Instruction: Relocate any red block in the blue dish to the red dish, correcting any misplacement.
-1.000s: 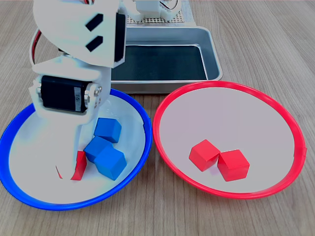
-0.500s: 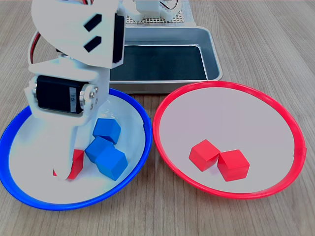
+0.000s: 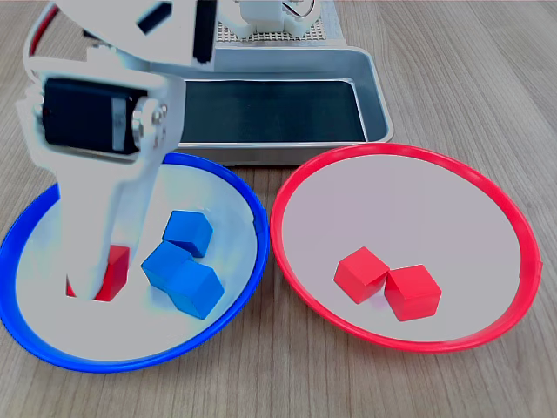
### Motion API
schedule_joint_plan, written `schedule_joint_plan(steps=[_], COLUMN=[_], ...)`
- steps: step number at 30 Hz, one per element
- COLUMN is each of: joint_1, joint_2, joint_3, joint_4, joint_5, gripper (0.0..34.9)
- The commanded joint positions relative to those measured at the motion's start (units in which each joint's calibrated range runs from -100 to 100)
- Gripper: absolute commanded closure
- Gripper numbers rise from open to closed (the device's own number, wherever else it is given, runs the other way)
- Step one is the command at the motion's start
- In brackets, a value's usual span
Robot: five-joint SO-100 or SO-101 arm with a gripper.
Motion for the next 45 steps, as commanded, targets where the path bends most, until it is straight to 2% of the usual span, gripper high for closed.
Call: schedule_joint_plan(steps=[1,13,20,31,45], joint_1=[-1.1,-11.7,-15.8,-23.8,-27.9], joint_2=[-7.2,-16.4,-18.7,-17.8,-10.2], joint_3=[1.2,10.3,13.7,18.1,16.7], joint_4=[0.0,3.5,7.5,6.1,4.0], joint_5=[2.4,15.7,20.1,20.5,20.6], gripper=[34.6,34.6,34.6,34.6,34.6])
